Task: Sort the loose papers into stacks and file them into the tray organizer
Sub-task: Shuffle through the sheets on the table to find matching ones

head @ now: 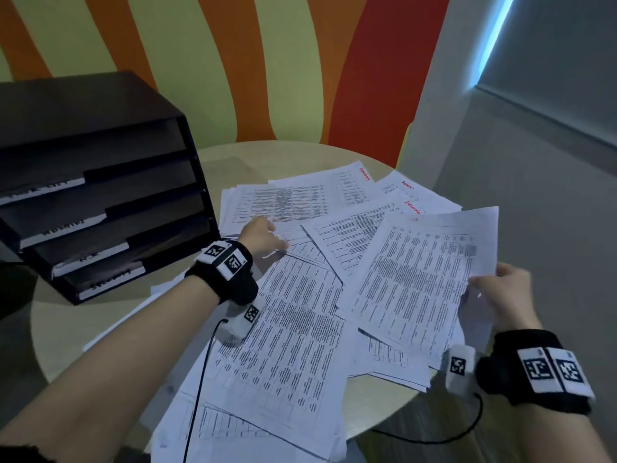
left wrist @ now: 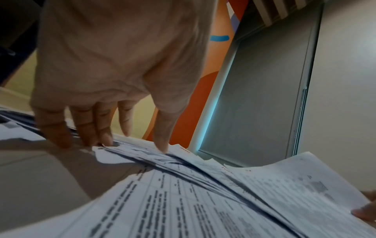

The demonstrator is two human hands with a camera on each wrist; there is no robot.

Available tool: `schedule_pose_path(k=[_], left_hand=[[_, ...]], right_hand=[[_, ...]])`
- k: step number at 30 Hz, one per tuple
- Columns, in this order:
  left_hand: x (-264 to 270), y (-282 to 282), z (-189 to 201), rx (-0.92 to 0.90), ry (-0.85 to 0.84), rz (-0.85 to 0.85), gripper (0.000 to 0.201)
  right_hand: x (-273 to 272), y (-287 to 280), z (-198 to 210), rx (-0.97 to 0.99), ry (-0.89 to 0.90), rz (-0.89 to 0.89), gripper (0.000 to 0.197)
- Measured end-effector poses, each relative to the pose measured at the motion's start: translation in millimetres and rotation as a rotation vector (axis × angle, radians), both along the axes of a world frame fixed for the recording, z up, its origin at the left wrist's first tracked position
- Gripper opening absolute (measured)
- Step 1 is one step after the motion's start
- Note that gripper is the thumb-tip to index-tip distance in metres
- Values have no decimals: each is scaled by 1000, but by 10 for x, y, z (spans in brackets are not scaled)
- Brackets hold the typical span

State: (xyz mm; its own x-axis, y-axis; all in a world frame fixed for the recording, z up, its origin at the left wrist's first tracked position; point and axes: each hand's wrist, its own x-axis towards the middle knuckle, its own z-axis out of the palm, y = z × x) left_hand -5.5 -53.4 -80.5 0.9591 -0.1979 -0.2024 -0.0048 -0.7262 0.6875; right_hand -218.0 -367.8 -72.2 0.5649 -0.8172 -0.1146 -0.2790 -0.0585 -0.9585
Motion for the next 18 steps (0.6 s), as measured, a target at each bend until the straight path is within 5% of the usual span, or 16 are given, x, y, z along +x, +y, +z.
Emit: schedule_pose_path(k=[2,5,8,18], left_hand=[[2,1,7,203,9,-27,42],[-18,19,29,458,58,-40,99],[-68,74,82,576,113,-91,128],[-215,309,-41,356,154,-67,115]], right_hand=[[-31,-44,-8,55,-17,-6,20],[-45,-92,-81,72,-16,-18,27],[-17,-115,-121,59,-13,-4,27],[195,35,-211,7,50,152,25]])
